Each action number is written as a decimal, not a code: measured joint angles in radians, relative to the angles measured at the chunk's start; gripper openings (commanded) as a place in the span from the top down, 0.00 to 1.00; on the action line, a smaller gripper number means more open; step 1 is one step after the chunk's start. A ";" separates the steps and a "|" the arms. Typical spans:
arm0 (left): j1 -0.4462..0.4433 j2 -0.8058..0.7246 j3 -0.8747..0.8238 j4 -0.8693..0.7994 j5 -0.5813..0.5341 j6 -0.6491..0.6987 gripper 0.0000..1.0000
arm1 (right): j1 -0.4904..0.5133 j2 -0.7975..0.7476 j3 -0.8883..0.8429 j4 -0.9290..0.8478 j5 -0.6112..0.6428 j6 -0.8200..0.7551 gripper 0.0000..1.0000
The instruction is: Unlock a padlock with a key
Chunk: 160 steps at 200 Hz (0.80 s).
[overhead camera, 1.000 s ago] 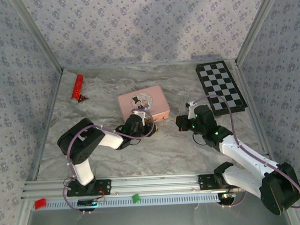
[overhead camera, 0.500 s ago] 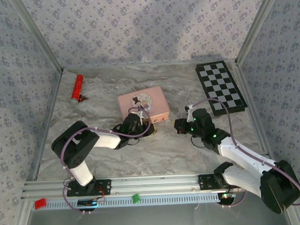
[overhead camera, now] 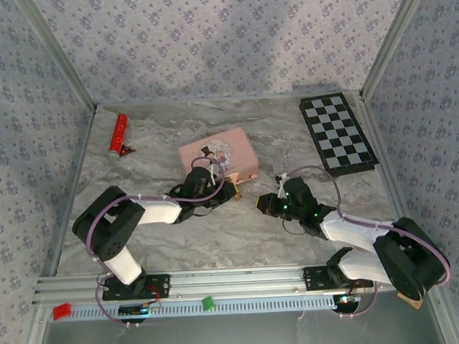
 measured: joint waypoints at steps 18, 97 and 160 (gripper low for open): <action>0.006 0.001 0.000 0.030 0.003 -0.030 0.88 | 0.012 0.038 -0.017 0.051 -0.012 0.047 1.00; 0.014 0.001 -0.015 0.080 0.019 -0.063 0.88 | -0.015 0.183 -0.042 0.307 -0.091 0.204 1.00; 0.020 0.001 -0.033 0.120 0.026 -0.087 0.89 | -0.037 0.270 -0.074 0.494 -0.133 0.299 1.00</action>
